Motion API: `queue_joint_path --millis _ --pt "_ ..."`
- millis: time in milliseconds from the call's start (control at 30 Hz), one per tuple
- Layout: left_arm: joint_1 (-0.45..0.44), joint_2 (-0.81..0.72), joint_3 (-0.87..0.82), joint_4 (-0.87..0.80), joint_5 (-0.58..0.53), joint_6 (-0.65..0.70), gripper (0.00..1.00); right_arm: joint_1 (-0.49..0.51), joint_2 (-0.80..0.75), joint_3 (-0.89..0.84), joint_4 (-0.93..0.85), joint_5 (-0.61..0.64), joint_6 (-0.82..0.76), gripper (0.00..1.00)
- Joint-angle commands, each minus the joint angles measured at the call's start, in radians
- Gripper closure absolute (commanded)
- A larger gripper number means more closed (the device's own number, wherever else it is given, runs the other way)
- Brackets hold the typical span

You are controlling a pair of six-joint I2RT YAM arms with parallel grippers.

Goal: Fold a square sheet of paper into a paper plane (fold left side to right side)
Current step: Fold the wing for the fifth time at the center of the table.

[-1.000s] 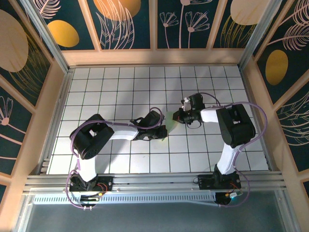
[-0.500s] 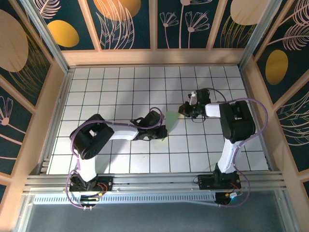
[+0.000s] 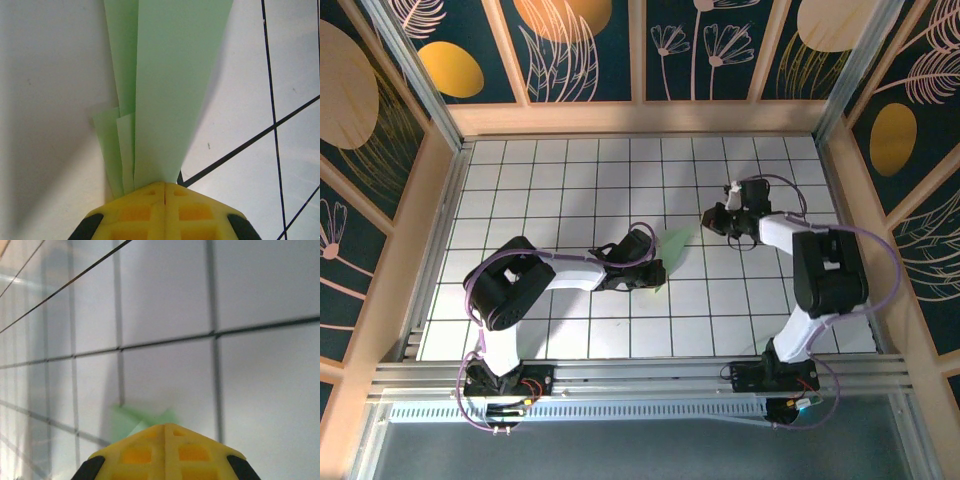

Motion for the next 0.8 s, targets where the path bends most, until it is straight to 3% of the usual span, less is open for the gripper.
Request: queue_joint_path --millis 0,233,767 --pt "0.004 0.041 -0.053 -0.229 -0.061 0.008 1.0 0.084 -0.074 -0.1 -0.011 -0.053 0.081 1.0" --pt "0.005 0.043 -0.045 -0.23 -0.062 0.012 1.0 0.217 -0.08 -0.19 0.071 -0.053 0.196 1.0" --pt "0.004 0.04 -0.039 -0.232 -0.065 0.011 1.0 0.294 0.051 -0.144 0.095 -0.042 0.216 1.0"
